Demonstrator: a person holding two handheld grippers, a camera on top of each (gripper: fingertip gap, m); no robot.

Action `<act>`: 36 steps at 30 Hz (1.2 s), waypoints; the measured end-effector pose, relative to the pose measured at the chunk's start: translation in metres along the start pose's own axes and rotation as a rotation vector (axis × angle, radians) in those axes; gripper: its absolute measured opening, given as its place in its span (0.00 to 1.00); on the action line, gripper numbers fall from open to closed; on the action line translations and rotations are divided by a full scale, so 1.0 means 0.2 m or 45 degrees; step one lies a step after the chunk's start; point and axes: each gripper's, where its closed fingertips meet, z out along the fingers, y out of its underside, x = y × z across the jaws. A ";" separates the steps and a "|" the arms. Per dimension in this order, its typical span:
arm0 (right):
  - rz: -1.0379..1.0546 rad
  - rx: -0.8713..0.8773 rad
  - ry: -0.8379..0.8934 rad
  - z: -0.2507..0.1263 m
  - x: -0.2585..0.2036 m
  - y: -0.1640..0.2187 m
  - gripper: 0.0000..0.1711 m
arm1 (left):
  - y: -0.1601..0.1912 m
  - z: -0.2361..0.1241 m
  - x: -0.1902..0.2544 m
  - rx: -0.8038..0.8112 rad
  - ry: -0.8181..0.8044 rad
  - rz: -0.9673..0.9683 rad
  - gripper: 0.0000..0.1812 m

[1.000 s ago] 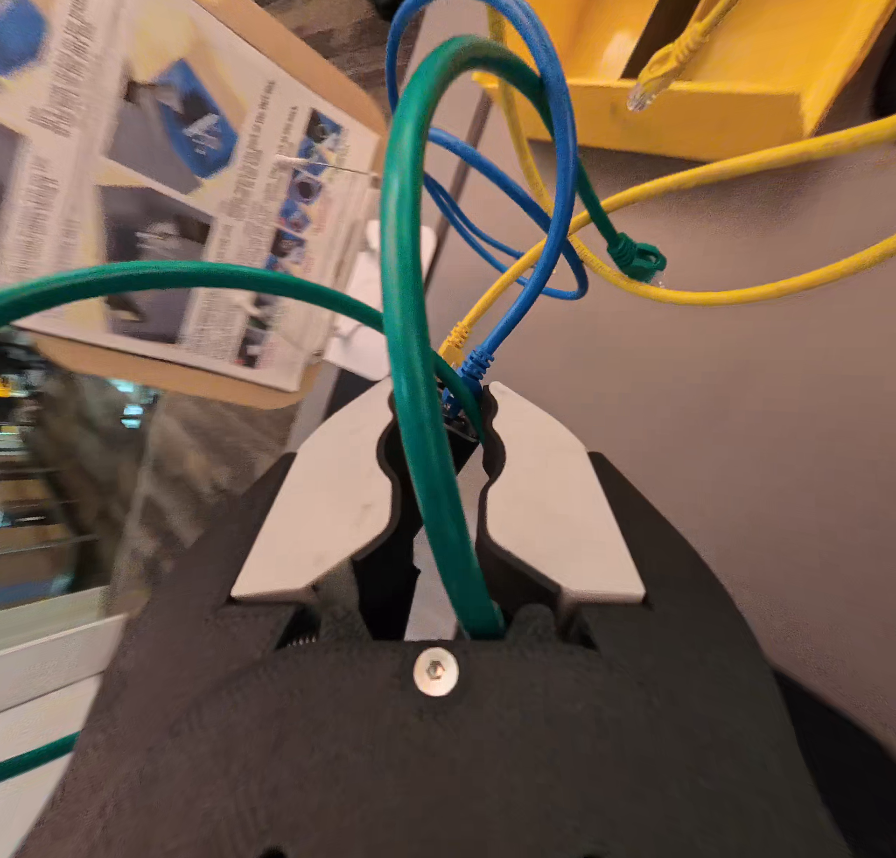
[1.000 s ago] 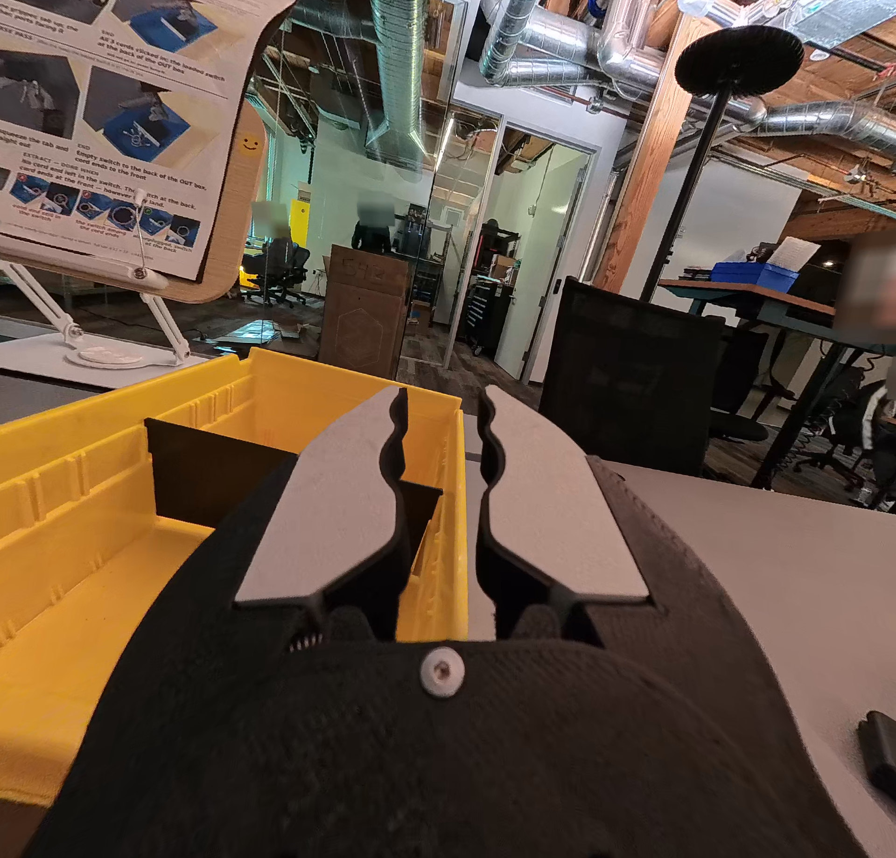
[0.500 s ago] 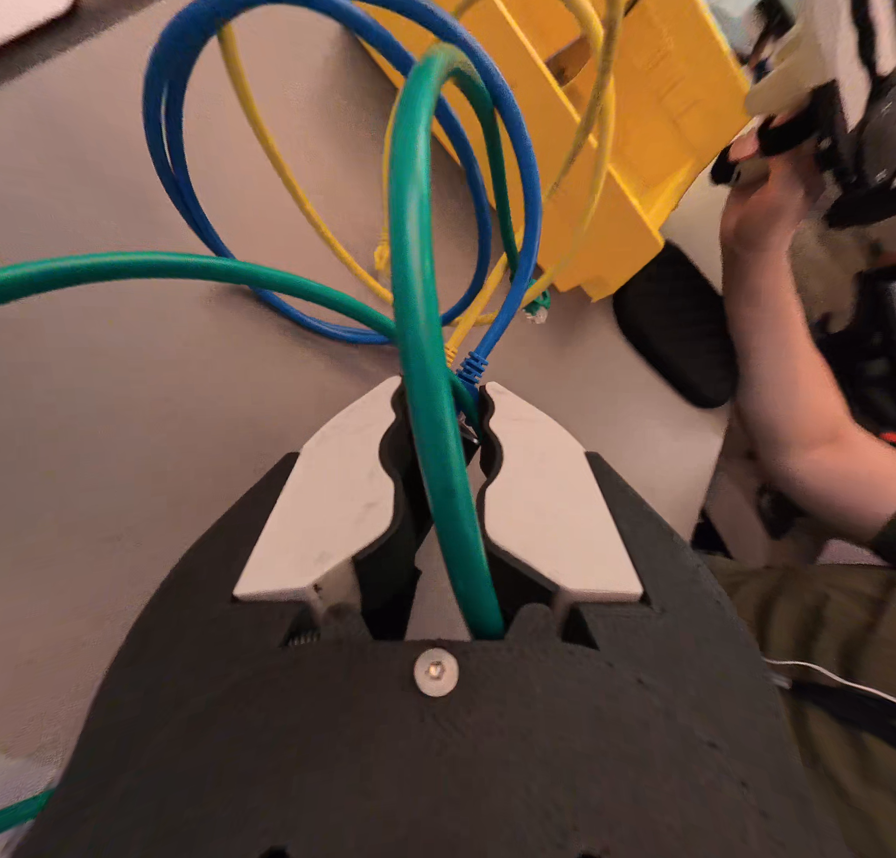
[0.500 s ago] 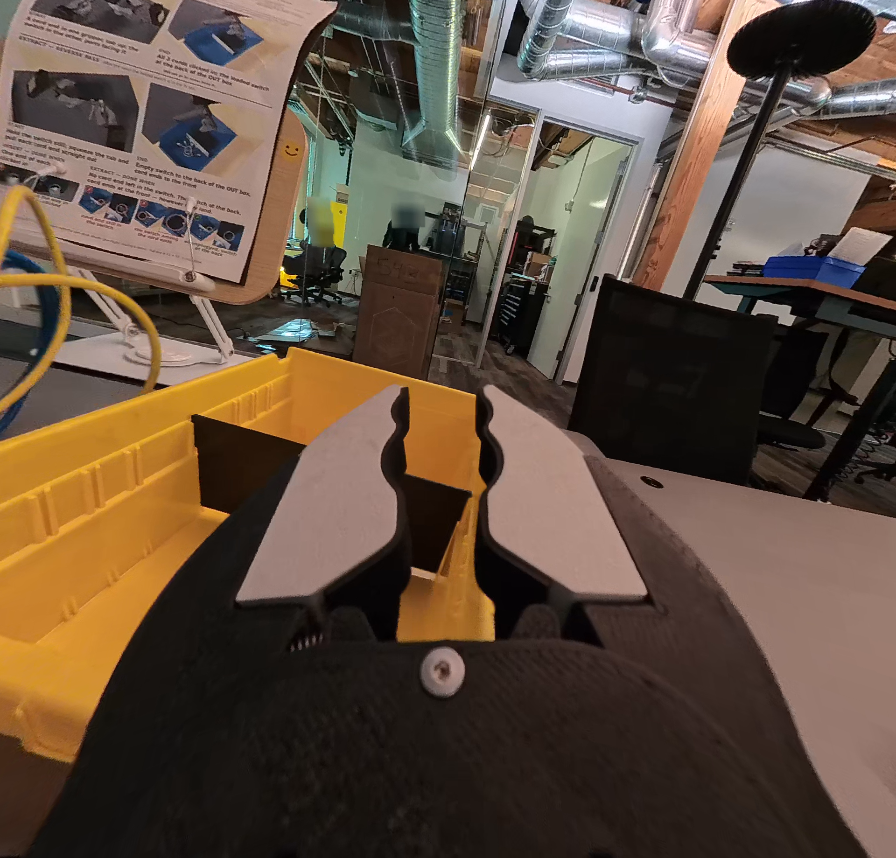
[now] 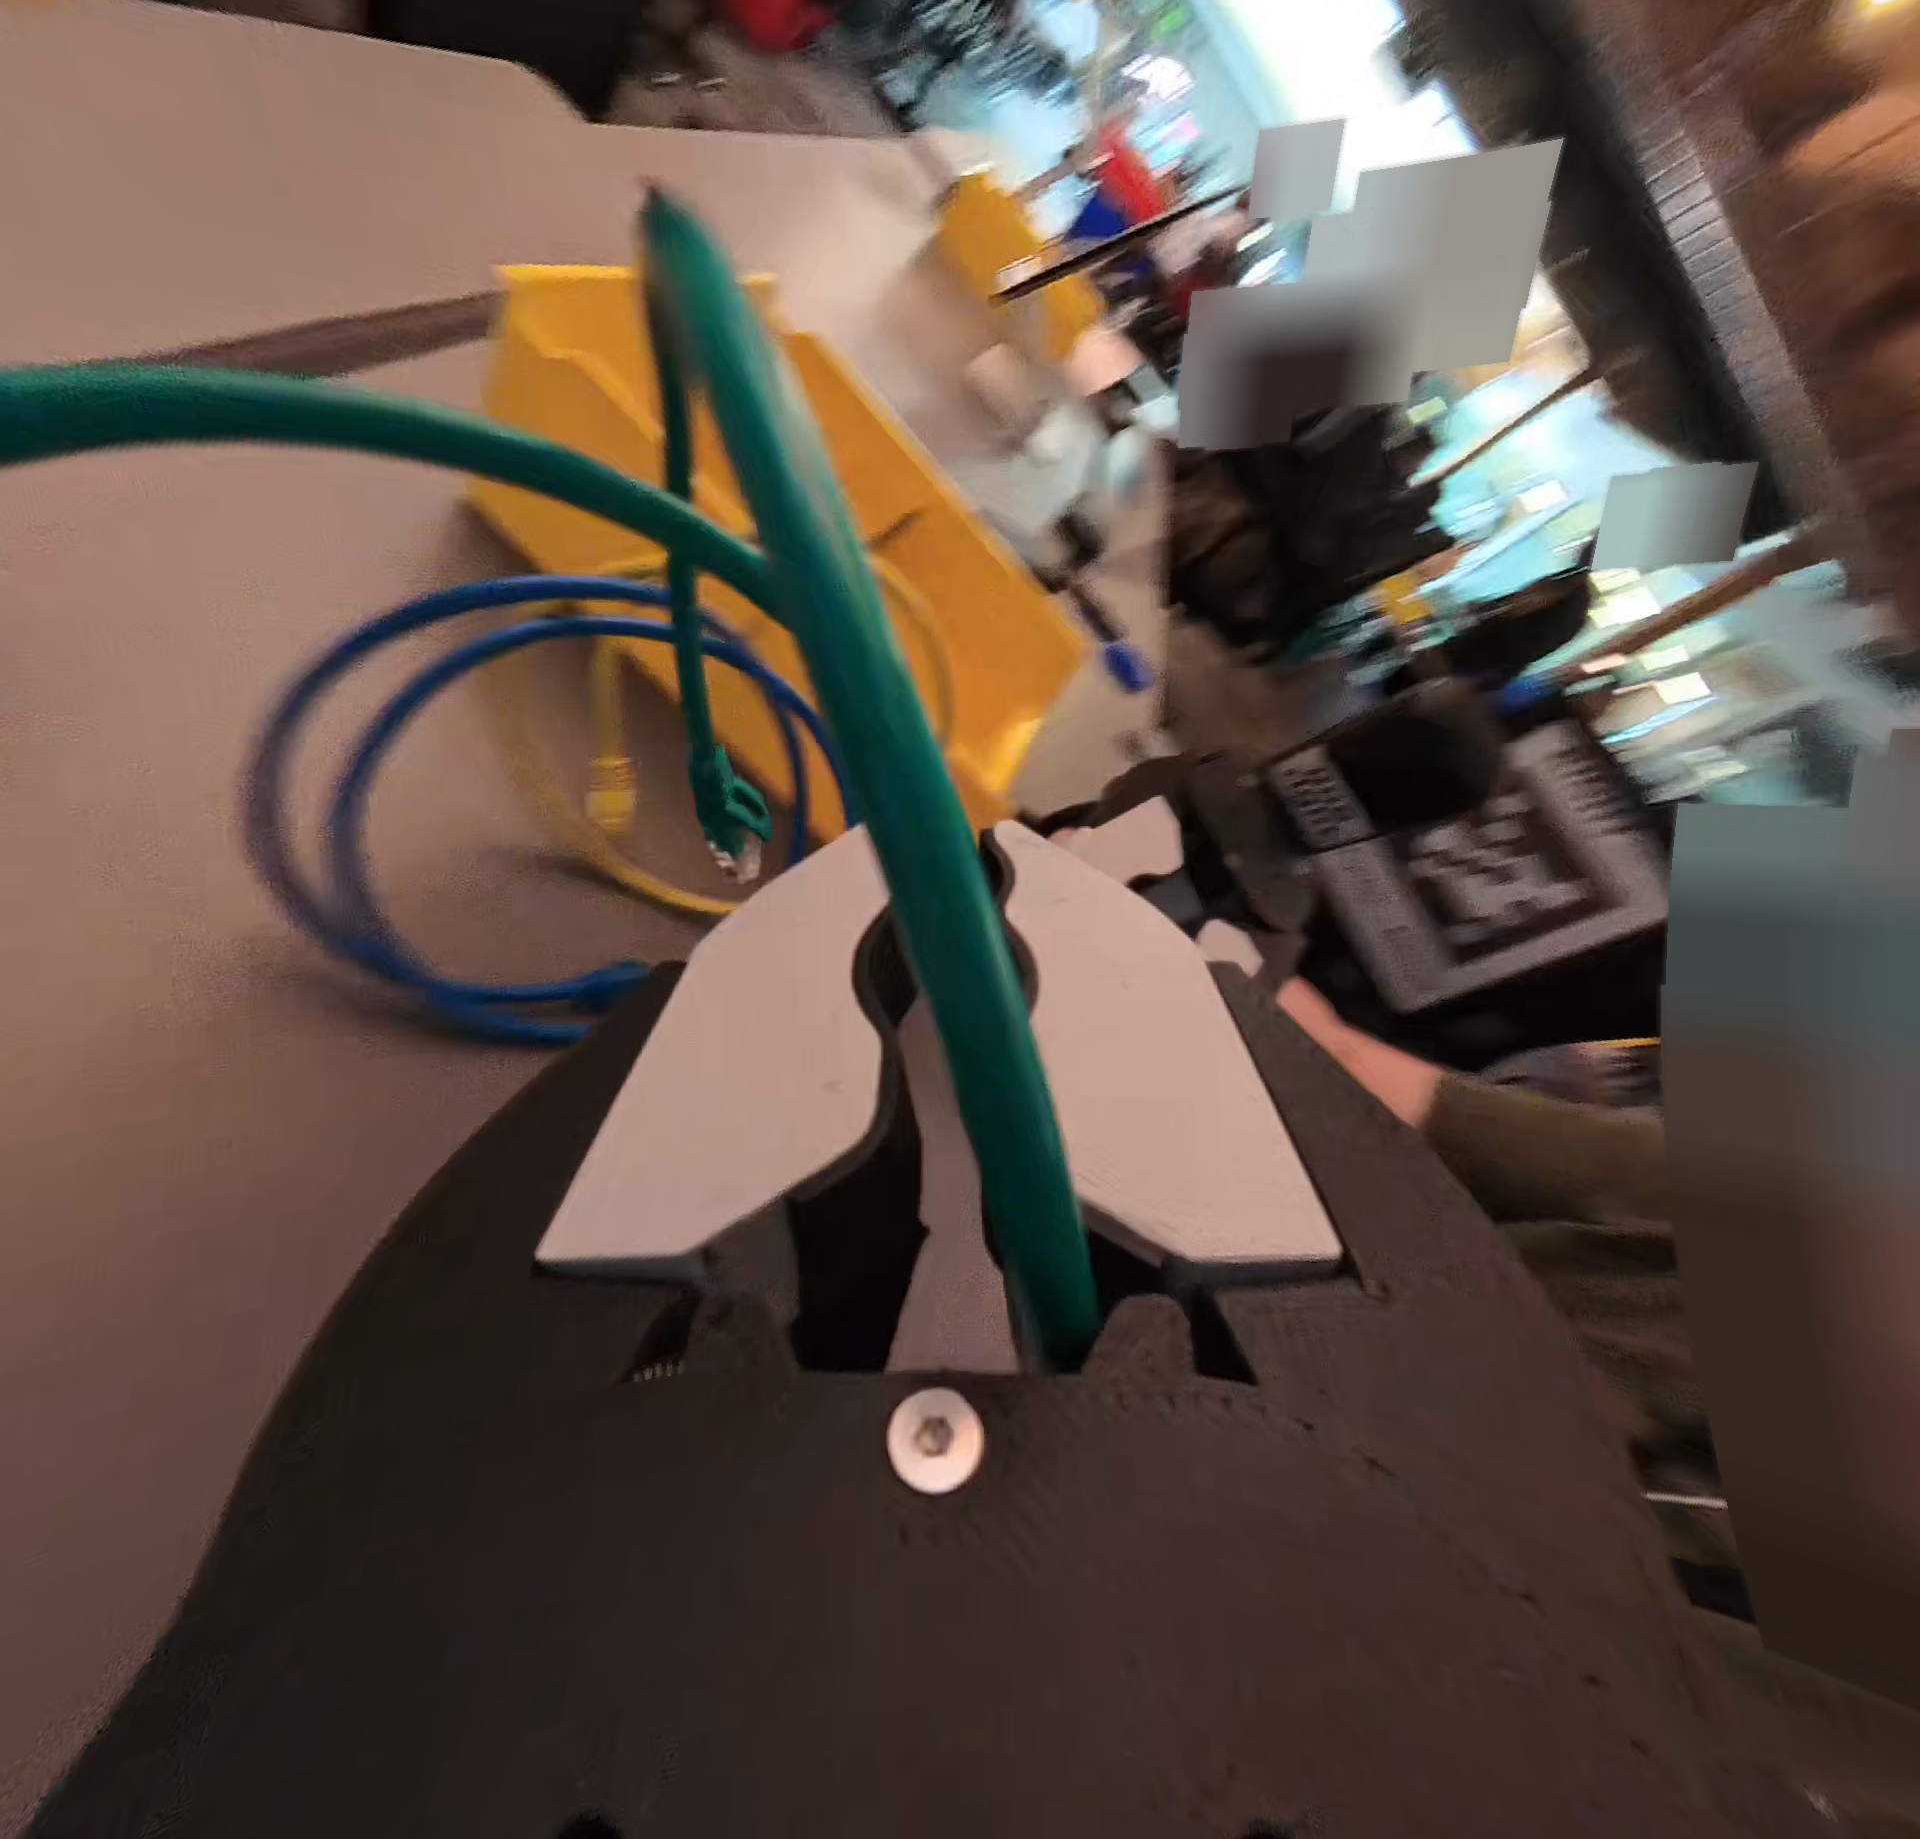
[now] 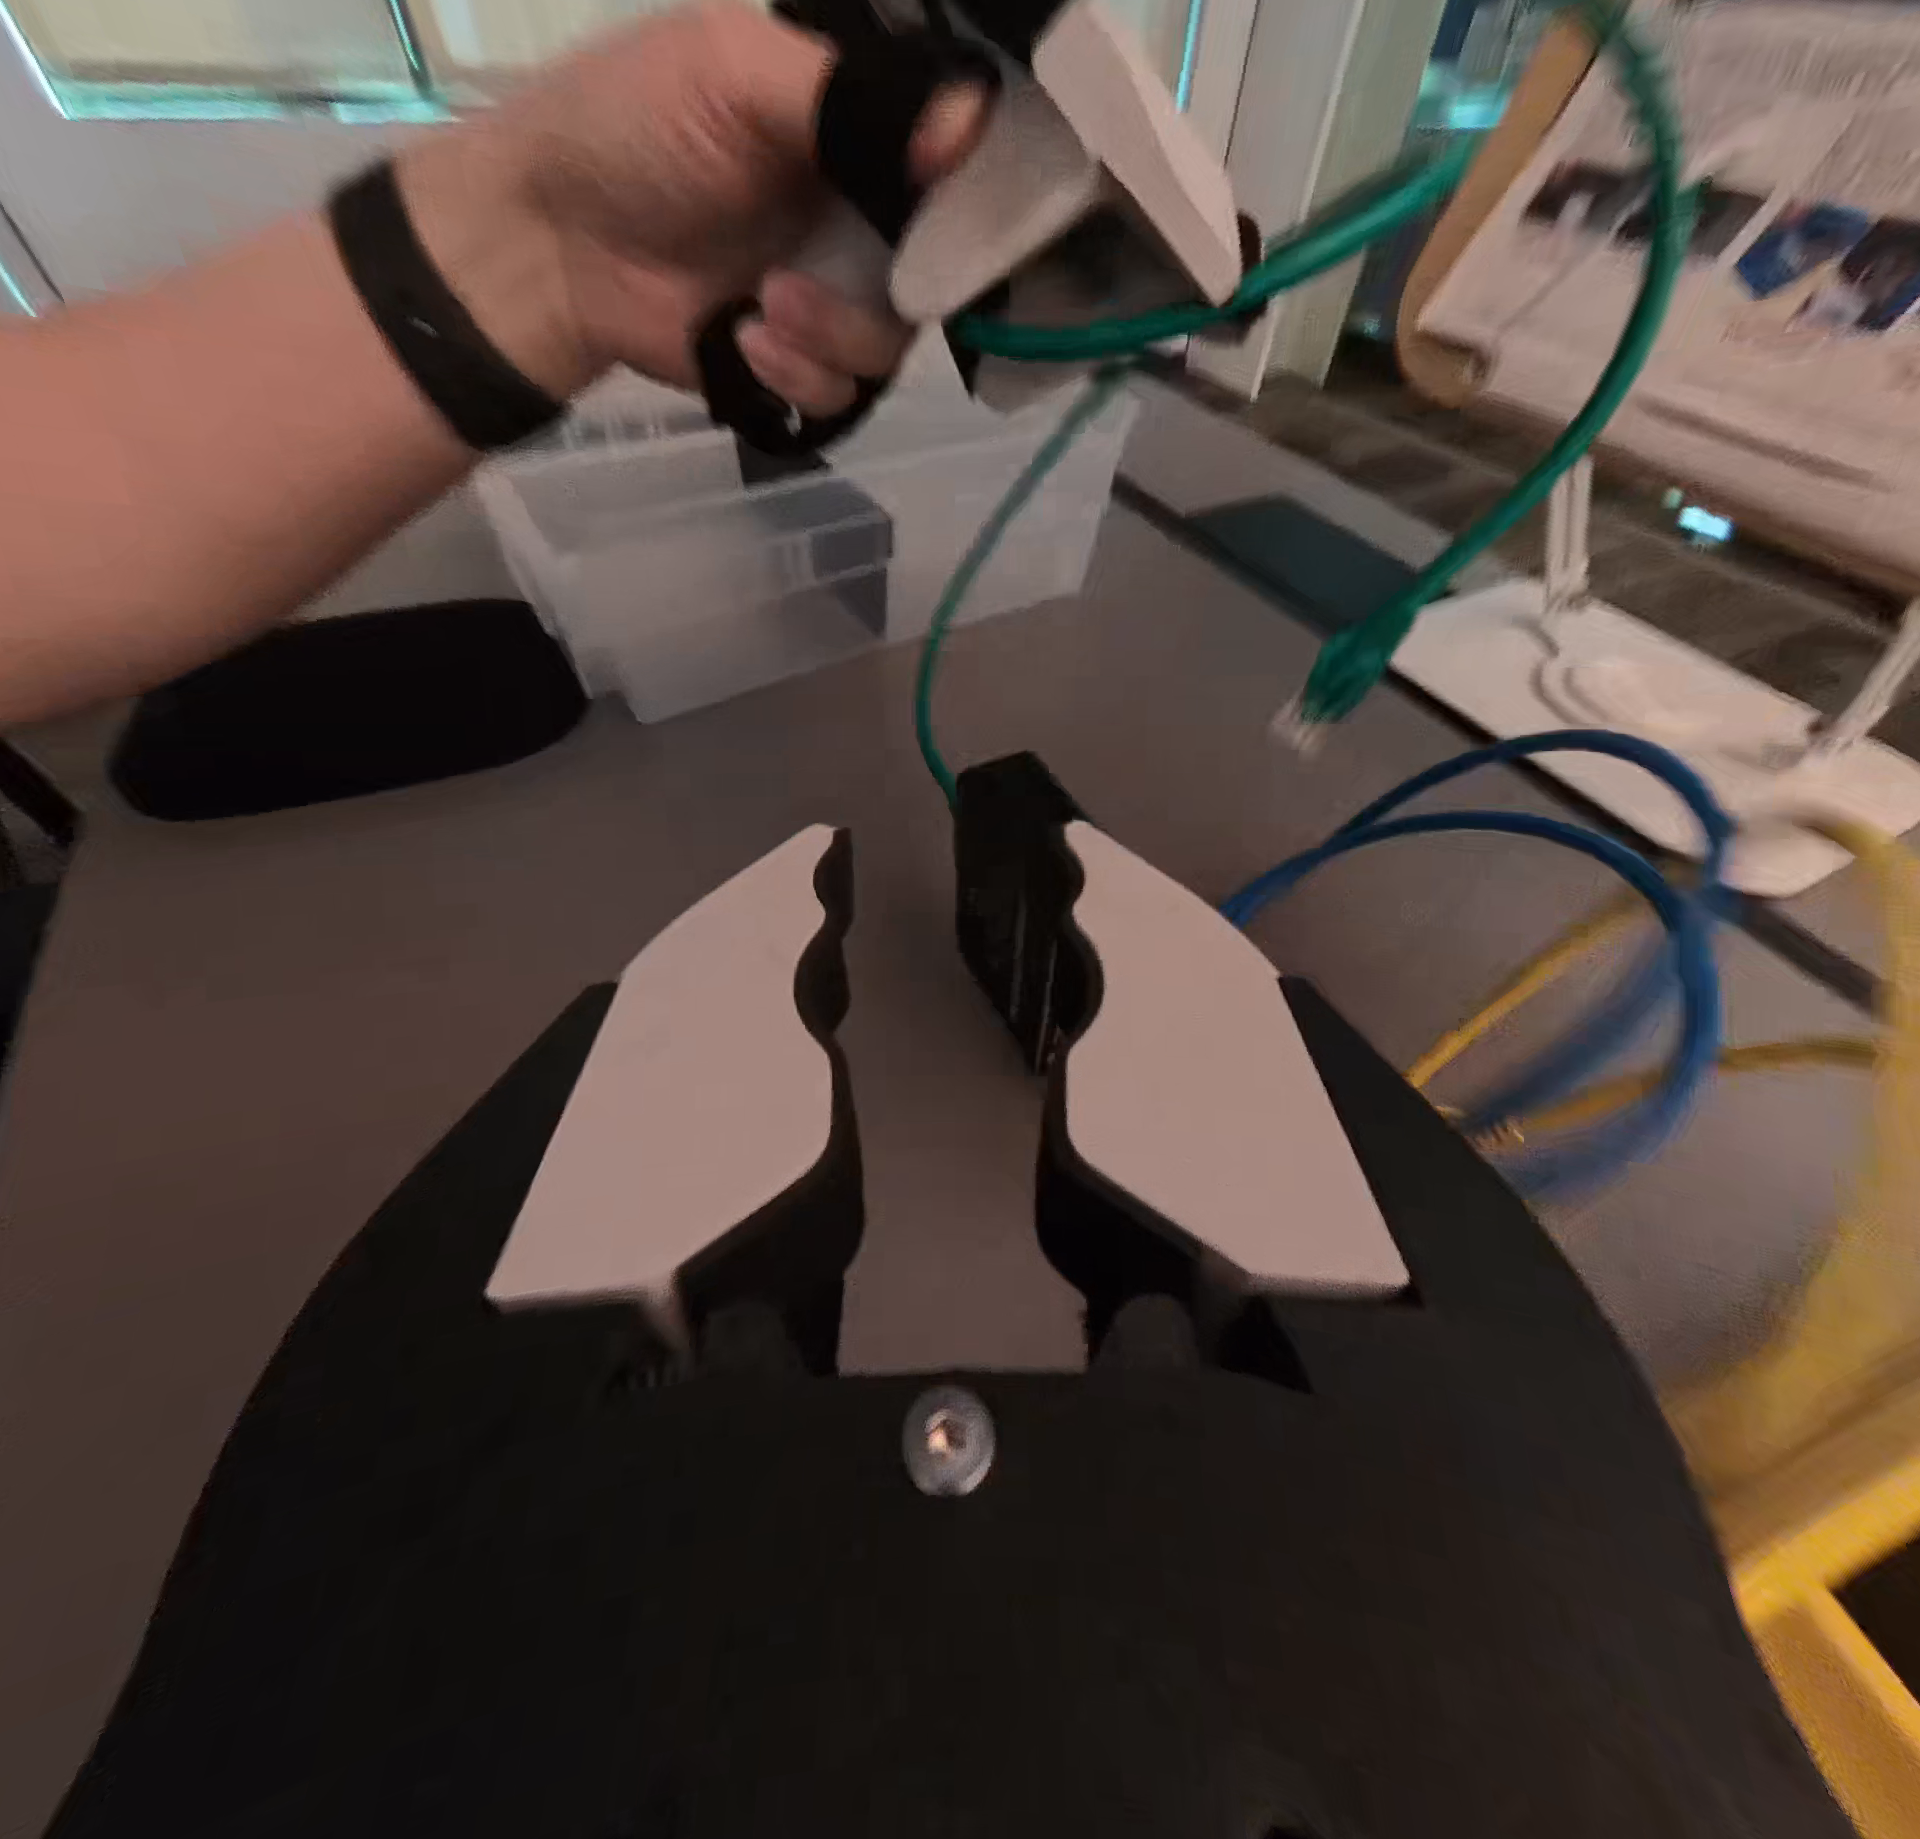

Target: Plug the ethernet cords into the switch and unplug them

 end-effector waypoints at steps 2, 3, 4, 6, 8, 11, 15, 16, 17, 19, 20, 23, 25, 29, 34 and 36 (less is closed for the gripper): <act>0.065 -0.111 0.037 0.09 0.06 0.09 0.21 | 0.00 0.00 0.02 -0.009 0.035 0.017 0.04; 0.106 -0.142 0.047 0.11 0.08 0.12 0.21 | 0.00 -0.01 0.05 -0.005 0.090 -0.012 0.04; 0.127 -0.151 0.044 0.11 0.08 0.14 0.21 | 0.00 -0.02 0.05 -0.002 0.092 -0.021 0.04; 0.085 -0.191 0.074 0.10 0.09 0.19 0.24 | 0.03 -0.03 -0.06 -0.066 -0.081 0.023 0.05; -0.052 -0.296 0.113 0.08 0.13 0.22 0.26 | 0.11 -0.04 -0.16 -0.245 -0.230 0.056 0.06; -0.231 -0.406 -0.010 0.03 0.11 0.15 0.25 | 0.19 -0.04 -0.25 -0.406 -0.352 0.101 0.26; -0.347 -0.614 -0.210 -0.06 0.13 0.07 0.24 | 0.20 -0.15 -0.36 -0.496 -0.710 0.313 0.43; -0.373 -0.618 -0.189 -0.07 0.18 0.02 0.24 | 0.18 -0.18 -0.35 -0.485 -0.784 0.381 0.43; -0.369 -0.613 -0.174 -0.08 0.22 -0.04 0.24 | 0.16 -0.20 -0.34 -0.483 -0.851 0.436 0.44; -0.328 -0.614 -0.190 -0.11 0.28 -0.13 0.24 | 0.19 -0.15 -0.22 -0.508 -0.828 0.564 0.43; -0.308 -0.614 -0.199 -0.13 0.31 -0.15 0.24 | 0.22 -0.08 -0.15 -0.530 -0.751 0.643 0.41; -0.306 -0.554 -0.181 -0.15 0.38 -0.16 0.24 | 0.24 0.08 -0.23 -0.608 -0.834 1.009 0.32; -0.320 -0.536 -0.222 -0.16 0.40 -0.11 0.24 | 0.24 0.13 -0.39 -0.737 -0.932 1.122 0.29; -0.294 -0.658 -0.217 -0.17 0.45 0.00 0.24 | 0.41 0.22 -0.54 -1.123 -0.715 0.974 0.54; -0.265 -0.577 -0.272 -0.14 0.46 0.00 0.23 | 0.48 0.24 -0.62 -1.356 -0.526 0.986 0.50; -0.240 -0.588 -0.278 -0.15 0.48 0.02 0.23 | 0.52 0.27 -0.61 -1.405 -0.350 0.774 0.43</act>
